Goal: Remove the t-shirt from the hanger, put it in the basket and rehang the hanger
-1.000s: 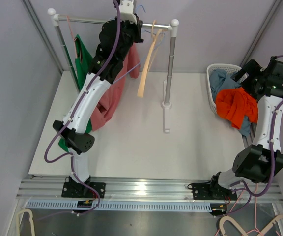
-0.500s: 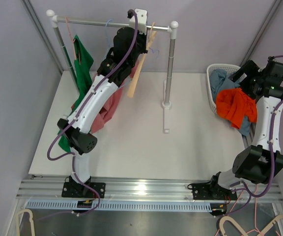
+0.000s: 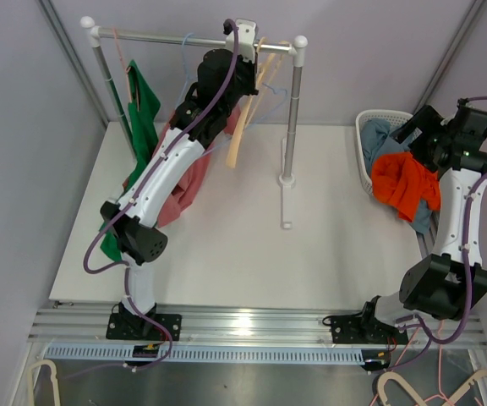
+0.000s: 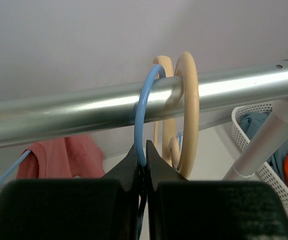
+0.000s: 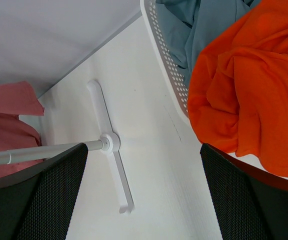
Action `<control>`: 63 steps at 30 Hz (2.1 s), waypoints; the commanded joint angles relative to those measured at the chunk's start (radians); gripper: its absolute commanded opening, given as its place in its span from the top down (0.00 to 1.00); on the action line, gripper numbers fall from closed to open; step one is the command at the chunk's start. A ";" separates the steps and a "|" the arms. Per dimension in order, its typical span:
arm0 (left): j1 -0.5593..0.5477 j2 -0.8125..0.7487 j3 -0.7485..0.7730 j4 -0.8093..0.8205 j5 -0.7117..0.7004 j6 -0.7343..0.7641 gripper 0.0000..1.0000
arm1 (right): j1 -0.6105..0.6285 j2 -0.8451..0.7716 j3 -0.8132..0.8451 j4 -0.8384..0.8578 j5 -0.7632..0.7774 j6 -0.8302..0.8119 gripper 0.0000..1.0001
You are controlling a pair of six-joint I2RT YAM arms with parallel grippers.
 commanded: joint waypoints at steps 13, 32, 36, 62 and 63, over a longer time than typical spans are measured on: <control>0.008 -0.033 0.024 -0.113 0.043 -0.101 0.99 | 0.019 -0.050 0.001 0.017 -0.013 -0.006 0.01; 0.058 -0.117 0.138 -0.171 0.023 -0.048 0.99 | 0.024 -0.069 0.011 0.015 -0.027 -0.001 0.01; 0.106 -0.138 0.138 -0.201 0.033 -0.097 0.99 | 0.030 -0.072 0.012 0.012 -0.027 0.002 0.01; 0.183 -0.217 -0.081 -0.056 0.033 -0.234 0.99 | 0.041 -0.093 -0.004 0.020 -0.035 -0.011 0.01; 0.173 -0.229 -0.113 -0.019 0.030 -0.220 0.99 | 0.041 -0.092 -0.007 0.025 -0.047 -0.008 0.00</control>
